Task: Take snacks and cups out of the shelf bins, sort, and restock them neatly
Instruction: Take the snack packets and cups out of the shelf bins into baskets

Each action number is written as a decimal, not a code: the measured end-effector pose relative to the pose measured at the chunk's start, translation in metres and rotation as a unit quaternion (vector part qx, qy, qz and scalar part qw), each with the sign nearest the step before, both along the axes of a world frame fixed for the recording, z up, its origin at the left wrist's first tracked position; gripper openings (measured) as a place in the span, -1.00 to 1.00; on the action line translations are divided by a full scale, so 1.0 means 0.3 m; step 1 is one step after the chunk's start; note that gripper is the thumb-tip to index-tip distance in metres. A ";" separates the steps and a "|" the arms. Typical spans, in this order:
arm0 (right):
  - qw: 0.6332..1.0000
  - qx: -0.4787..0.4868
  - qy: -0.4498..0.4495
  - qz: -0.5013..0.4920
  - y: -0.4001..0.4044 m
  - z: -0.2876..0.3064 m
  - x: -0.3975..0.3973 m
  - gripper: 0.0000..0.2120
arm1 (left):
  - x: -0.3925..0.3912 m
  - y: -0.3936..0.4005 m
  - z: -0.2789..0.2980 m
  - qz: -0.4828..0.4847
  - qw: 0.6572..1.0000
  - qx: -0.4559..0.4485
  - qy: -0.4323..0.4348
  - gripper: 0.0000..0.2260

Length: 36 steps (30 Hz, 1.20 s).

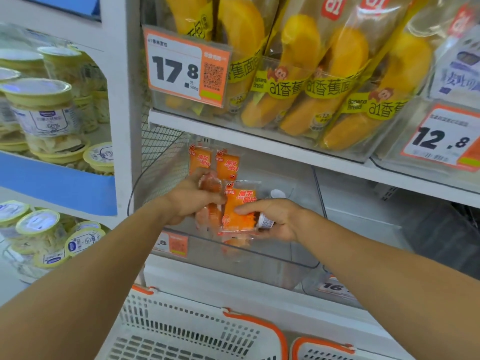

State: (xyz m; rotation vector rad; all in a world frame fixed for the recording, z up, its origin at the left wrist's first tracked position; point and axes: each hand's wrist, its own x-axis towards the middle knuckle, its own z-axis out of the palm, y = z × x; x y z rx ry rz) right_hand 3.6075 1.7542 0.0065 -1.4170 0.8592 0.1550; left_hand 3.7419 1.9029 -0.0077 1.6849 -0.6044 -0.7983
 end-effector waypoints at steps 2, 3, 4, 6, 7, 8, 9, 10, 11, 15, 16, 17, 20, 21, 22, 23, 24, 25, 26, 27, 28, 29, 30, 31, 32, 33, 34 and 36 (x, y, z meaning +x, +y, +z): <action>1.000 -0.008 -0.026 -0.005 0.005 0.014 -0.014 -0.54 | -0.012 0.007 0.016 0.005 0.999 -0.028 0.020 -0.27; 0.999 -0.017 -0.044 -0.006 0.009 0.027 -0.024 -0.56 | -0.023 0.013 0.028 0.006 0.998 -0.047 0.031 -0.22; 0.998 -0.028 -0.063 -0.003 0.015 0.046 -0.040 -0.59 | -0.035 0.019 0.043 0.005 0.997 -0.067 0.041 -0.16; 0.994 -0.050 -0.097 -0.002 0.027 0.082 -0.077 -0.64 | -0.069 0.035 0.079 -0.001 0.992 -0.109 0.058 0.00; 0.992 -0.060 -0.114 -0.007 0.036 0.098 -0.100 -0.61 | -0.093 0.045 0.099 -0.004 0.990 -0.124 0.062 0.05; 0.989 -0.067 -0.130 -0.016 0.043 0.113 -0.125 -0.56 | -0.121 0.057 0.117 -0.006 0.989 -0.134 0.061 0.06; 0.987 -0.073 -0.144 -0.024 0.053 0.129 -0.153 -0.49 | -0.151 0.070 0.129 -0.012 0.988 -0.140 0.060 0.01; 0.984 -0.078 -0.158 -0.032 0.065 0.145 -0.183 -0.44 | -0.187 0.082 0.143 -0.022 0.988 -0.142 0.060 -0.05; 0.980 -0.083 -0.175 -0.039 0.077 0.162 -0.215 -0.41 | -0.226 0.096 0.154 -0.036 0.987 -0.141 0.064 -0.17; 0.962 -0.107 -0.247 -0.053 0.121 0.229 -0.361 -0.24 | -0.382 0.144 0.185 -0.071 0.978 -0.171 0.098 -0.49; 0.959 -0.114 -0.256 -0.051 0.130 0.239 -0.404 -0.23 | -0.428 0.153 0.196 -0.074 0.975 -0.181 0.104 -0.52; 0.957 -0.117 -0.262 -0.048 0.135 0.241 -0.452 -0.23 | -0.473 0.158 0.196 -0.081 0.973 -0.188 0.108 -0.52; 0.960 -0.095 -0.257 -0.059 0.134 0.201 -0.634 -0.28 | -0.630 0.155 0.155 -0.098 0.971 -0.184 0.118 -0.40; 0.963 -0.083 -0.246 -0.065 0.126 0.170 -0.705 -0.29 | -0.686 0.146 0.117 -0.113 0.971 -0.171 0.126 -0.34; 0.968 -0.070 -0.231 -0.074 0.117 0.133 -0.781 -0.28 | -0.753 0.134 0.080 -0.128 0.971 -0.155 0.132 -0.31; 0.972 -0.058 -0.214 -0.083 0.103 0.085 -0.859 -0.28 | -0.819 0.115 0.034 -0.139 0.972 -0.132 0.136 -0.32; 0.976 -0.046 -0.192 -0.093 0.090 0.038 -0.937 -0.27 | -0.887 0.094 -0.014 -0.141 0.973 -0.108 0.149 -0.34; 0.980 -0.036 -0.167 -0.105 0.071 -0.019 -1.011 -0.24 | -0.949 0.068 -0.077 -0.142 0.973 -0.082 0.165 -0.34; 0.983 -0.020 -0.138 -0.122 0.056 -0.072 -1.086 -0.21 | -1.018 0.046 -0.128 -0.143 0.971 -0.059 0.182 -0.32; 0.984 -0.002 -0.112 -0.140 0.040 -0.125 -1.158 -0.21 | -1.086 0.020 -0.187 -0.149 0.968 -0.036 0.197 -0.29; 0.984 0.018 -0.084 -0.157 0.024 -0.175 -1.231 -0.28 | -1.154 -0.005 -0.235 -0.154 0.965 -0.017 0.213 -0.29; 0.983 0.039 -0.057 -0.168 0.006 -0.221 -1.301 -0.39 | -1.217 -0.030 -0.280 -0.153 0.961 0.005 0.232 -0.34; 0.982 0.060 -0.030 -0.174 -0.014 -0.261 -1.364 -0.49 | -1.274 -0.058 -0.322 -0.142 0.957 0.030 0.249 -0.40; 0.981 0.079 -0.007 -0.178 -0.040 -0.300 -1.423 -0.55 | -1.327 -0.084 -0.350 -0.137 0.954 0.058 0.261 -0.43; 0.979 0.093 0.012 -0.179 -0.066 -0.333 -1.477 -0.56 | -1.376 -0.112 -0.376 -0.140 0.949 0.078 0.273 -0.41; 0.979 0.103 0.030 -0.174 -0.092 -0.362 -1.523 -0.55 | -1.415 -0.143 -0.408 -0.150 0.942 0.095 0.284 -0.37; 0.980 0.099 0.052 -0.163 -0.119 -0.379 -1.560 -0.54 | -1.453 -0.173 -0.429 -0.160 0.938 0.103 0.290 -0.35; 0.986 0.036 0.081 -0.142 -0.174 -0.413 -1.617 -0.45 | -1.521 -0.224 -0.442 -0.183 0.950 0.113 0.226 -0.58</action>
